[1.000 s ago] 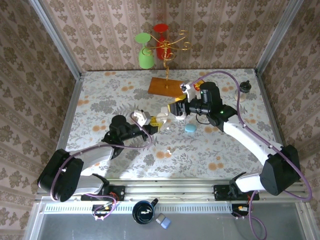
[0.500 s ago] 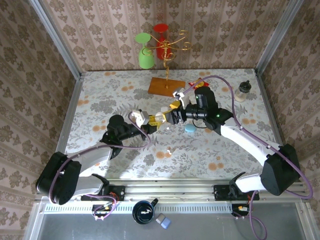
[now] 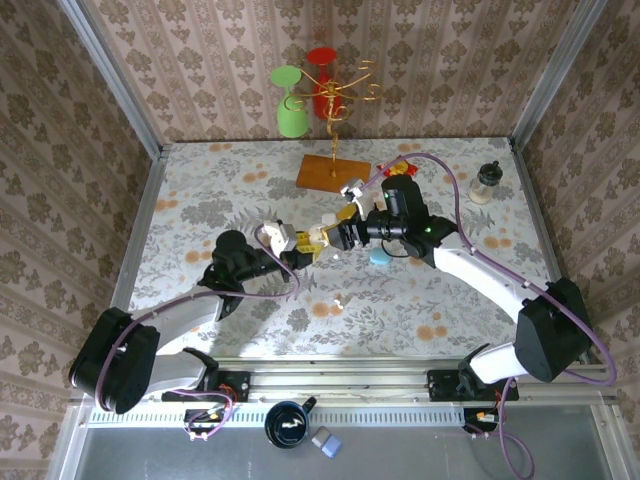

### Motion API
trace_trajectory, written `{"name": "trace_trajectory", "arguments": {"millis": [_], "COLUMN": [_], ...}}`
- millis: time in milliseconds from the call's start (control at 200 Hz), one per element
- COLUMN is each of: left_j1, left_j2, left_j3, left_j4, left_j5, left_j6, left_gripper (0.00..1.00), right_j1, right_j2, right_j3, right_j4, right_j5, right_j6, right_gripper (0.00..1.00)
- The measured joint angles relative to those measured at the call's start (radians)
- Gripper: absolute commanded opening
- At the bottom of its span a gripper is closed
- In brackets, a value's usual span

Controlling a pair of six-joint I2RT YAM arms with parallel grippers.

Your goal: Insert wireless bluetooth earbuds into charging case

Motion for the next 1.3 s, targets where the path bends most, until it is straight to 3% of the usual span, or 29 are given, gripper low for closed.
{"name": "trace_trajectory", "arguments": {"millis": [245,470,640,875,1115,1300], "left_j1": [0.027,0.09,0.106,0.178,0.222,0.222], "left_j2": [0.0,-0.013,-0.06,-0.073,-0.072,-0.072], "left_j3": [-0.034,-0.089,-0.106,-0.108,-0.117,-0.117], "left_j4": [0.034,0.058,0.065,0.075,0.089,0.094], "left_j5": [-0.009,-0.055,-0.095,-0.122,-0.136,-0.135], "left_j6": [0.008,0.008,0.009,-0.015,-0.059,-0.072], "left_gripper": [0.01,0.01,0.01,0.01,0.01,0.01], "right_j1": [-0.002,-0.025,-0.005,0.032,0.083,0.07], "right_j2": [-0.07,-0.117,-0.048,0.127,0.251,0.366], "right_j3": [-0.045,-0.092,-0.089,-0.06,-0.019,0.118], "right_j4": [0.022,-0.006,-0.097,-0.202,-0.256,-0.272], "right_j5": [0.01,0.182,0.261,0.252,0.254,0.277], "right_j6": [0.029,0.235,0.341,0.414,0.408,0.357], "right_gripper": [0.68,0.68,0.67,0.62,0.61,0.6]}}
